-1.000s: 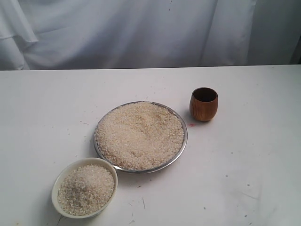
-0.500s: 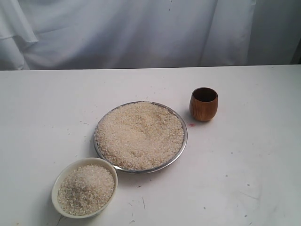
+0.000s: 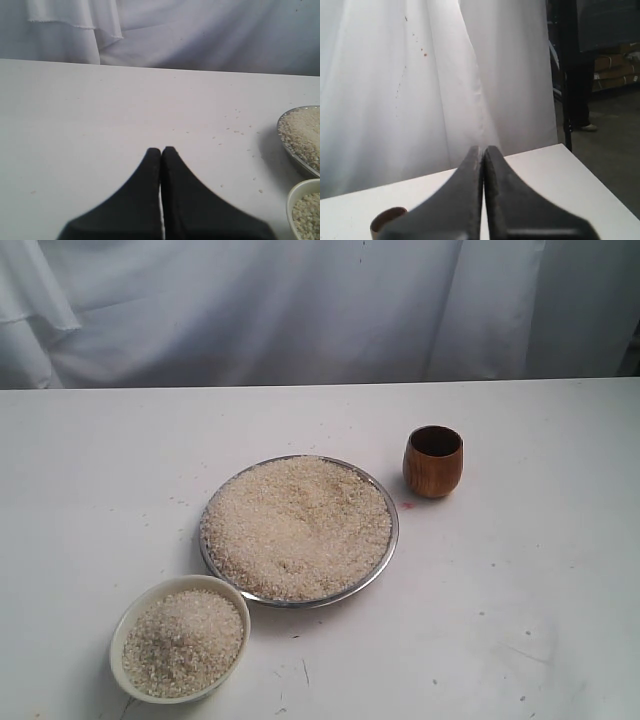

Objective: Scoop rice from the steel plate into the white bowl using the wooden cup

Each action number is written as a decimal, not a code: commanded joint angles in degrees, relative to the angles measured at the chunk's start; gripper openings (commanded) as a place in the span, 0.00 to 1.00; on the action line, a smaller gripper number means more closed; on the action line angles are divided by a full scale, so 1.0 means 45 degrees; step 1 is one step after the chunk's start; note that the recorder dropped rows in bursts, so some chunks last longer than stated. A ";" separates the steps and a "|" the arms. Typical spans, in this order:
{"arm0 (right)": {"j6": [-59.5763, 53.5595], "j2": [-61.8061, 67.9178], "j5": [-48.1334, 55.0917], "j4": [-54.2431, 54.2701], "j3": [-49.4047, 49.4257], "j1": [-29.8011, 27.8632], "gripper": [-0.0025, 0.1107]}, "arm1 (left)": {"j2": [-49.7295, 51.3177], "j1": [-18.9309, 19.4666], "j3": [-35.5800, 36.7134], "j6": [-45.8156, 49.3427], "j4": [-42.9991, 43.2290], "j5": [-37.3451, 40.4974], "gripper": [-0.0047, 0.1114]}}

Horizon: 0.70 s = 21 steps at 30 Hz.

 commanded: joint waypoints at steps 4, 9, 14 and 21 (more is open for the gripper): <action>-0.5205 -0.0756 0.1086 0.5362 0.0078 -0.0097 0.02 | -0.0053 -0.0034 0.0062 0.0003 0.0014 -0.0181 0.04; -0.5620 -0.0756 0.1643 0.6126 0.0078 -0.0097 0.02 | -0.0053 -0.0034 0.0062 0.0003 0.0014 -0.0181 0.04; -0.7241 -0.0778 0.1856 0.7453 0.0086 -0.0097 0.02 | -0.0053 -0.0034 0.0062 0.0003 0.0014 -0.0181 0.04; -1.1088 -0.1677 0.1643 1.1506 0.1185 -0.0097 0.02 | -0.0053 -0.0034 0.0062 0.0003 0.0014 -0.0181 0.04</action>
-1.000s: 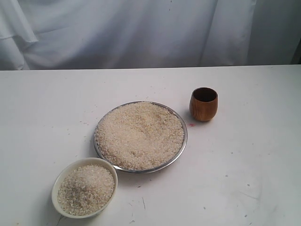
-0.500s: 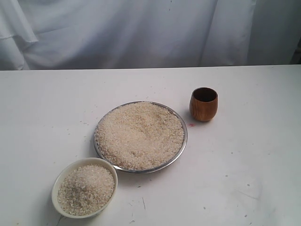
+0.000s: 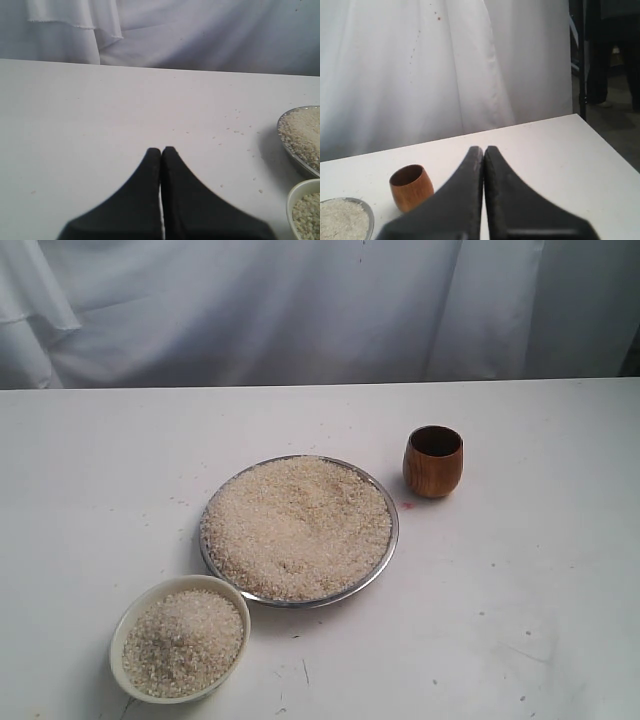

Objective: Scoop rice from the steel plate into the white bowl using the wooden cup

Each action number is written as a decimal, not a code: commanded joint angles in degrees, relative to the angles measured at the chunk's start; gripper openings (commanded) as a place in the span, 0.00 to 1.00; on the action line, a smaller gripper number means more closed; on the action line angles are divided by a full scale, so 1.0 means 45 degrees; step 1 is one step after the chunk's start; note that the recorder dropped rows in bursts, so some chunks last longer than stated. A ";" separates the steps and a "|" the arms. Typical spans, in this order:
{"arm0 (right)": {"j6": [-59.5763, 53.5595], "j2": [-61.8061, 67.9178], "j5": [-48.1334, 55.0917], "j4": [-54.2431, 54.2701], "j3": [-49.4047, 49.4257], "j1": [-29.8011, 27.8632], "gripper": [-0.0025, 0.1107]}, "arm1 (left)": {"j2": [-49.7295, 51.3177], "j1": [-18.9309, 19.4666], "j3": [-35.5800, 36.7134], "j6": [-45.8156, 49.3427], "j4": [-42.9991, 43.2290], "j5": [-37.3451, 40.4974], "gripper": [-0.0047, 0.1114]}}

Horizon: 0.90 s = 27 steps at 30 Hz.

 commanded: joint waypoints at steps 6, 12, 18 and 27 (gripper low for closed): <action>-0.1908 -0.1711 0.0269 0.2188 0.2134 -0.0097 0.02 | -0.0053 -0.0034 0.0062 0.0003 0.0014 -0.0181 0.04; -0.1937 -0.1933 0.0269 0.2190 0.3164 -0.0097 0.02 | -0.0053 -0.0034 0.0062 0.0003 0.0014 -0.0181 0.04; -0.1702 -0.2246 0.0909 0.1327 0.3164 -0.0097 0.02 | -0.0053 -0.0034 0.0062 0.0003 0.0014 -0.0181 0.04; -0.1449 -0.2246 0.1471 0.0533 0.3164 0.0000 0.02 | -0.0053 -0.0034 0.0062 0.0003 0.0014 -0.0181 0.04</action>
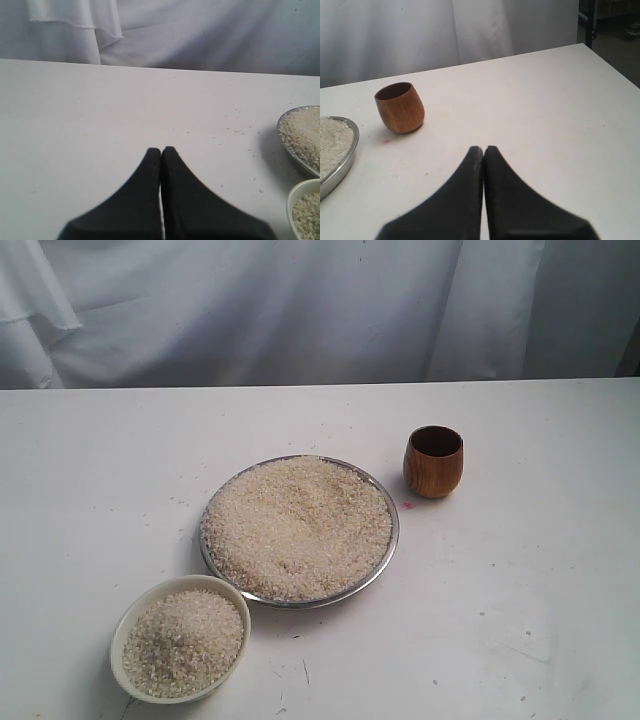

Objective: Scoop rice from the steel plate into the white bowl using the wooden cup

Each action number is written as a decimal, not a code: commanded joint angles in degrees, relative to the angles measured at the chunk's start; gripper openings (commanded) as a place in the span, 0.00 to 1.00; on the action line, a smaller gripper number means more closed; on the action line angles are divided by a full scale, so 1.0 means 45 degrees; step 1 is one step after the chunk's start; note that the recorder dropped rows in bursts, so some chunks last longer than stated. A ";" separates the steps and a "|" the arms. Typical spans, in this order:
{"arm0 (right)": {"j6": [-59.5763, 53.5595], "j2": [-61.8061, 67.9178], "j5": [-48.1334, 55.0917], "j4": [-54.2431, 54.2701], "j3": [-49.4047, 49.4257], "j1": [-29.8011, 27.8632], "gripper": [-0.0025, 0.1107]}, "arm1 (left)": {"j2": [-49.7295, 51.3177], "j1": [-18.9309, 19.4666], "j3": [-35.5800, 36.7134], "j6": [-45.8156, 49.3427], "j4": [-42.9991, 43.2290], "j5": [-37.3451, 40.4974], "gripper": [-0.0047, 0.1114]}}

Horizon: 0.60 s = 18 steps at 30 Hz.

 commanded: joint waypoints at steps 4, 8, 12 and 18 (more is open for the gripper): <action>-0.0107 -0.0078 0.0276 -0.0515 0.0034 0.0105 0.02 | -0.0053 -0.0034 0.0062 0.0003 0.0014 -0.0181 0.04; -0.0228 -0.0078 0.0253 -0.0535 0.0034 0.0126 0.02 | -0.0053 -0.0034 0.0062 0.0003 0.0014 -0.0181 0.04; -0.0290 -0.0078 0.0227 -0.0535 0.0034 0.0153 0.02 | -0.0053 -0.0034 0.0062 0.0003 0.0014 -0.0181 0.04; -0.0263 -0.0078 0.0227 -0.0535 0.0034 0.0153 0.02 | -0.0053 -0.0034 0.0062 0.0003 0.0014 -0.0181 0.04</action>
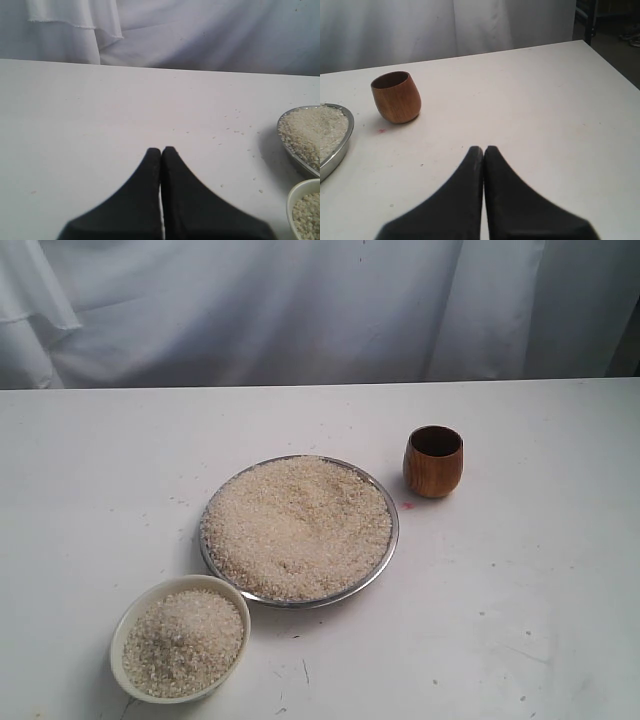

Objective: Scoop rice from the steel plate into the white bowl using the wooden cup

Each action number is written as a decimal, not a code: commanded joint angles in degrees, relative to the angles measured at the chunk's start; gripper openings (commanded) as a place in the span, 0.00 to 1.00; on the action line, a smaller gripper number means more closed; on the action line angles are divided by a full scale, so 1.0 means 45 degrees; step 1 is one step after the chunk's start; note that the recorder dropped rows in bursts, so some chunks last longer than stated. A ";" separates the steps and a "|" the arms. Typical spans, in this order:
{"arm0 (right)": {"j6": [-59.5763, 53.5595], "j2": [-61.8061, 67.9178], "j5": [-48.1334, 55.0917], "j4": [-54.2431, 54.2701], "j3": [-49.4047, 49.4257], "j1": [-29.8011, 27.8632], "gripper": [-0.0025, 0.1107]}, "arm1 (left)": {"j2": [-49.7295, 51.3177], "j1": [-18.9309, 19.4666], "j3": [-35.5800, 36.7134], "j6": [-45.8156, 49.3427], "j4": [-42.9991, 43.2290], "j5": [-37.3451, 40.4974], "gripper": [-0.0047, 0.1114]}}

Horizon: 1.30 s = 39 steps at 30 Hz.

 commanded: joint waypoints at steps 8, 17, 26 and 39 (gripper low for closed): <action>-0.0130 -0.0078 -0.0039 -0.0096 0.0034 0.0050 0.02 | -0.0053 -0.0034 0.0062 0.0003 0.0014 -0.0181 0.04; -0.0107 -0.0078 -0.0039 0.0017 0.0034 0.0050 0.02 | -0.0053 -0.0034 0.0062 0.0003 0.0014 -0.0181 0.04; 0.0039 -0.0078 -0.0039 0.0017 0.0034 0.0050 0.02 | -0.0053 -0.0034 0.0062 0.0003 0.0014 -0.0181 0.04; 0.0039 -0.0078 -0.0039 0.0017 0.0034 0.0050 0.02 | -0.0053 -0.0034 0.0062 0.0003 0.0014 -0.0181 0.04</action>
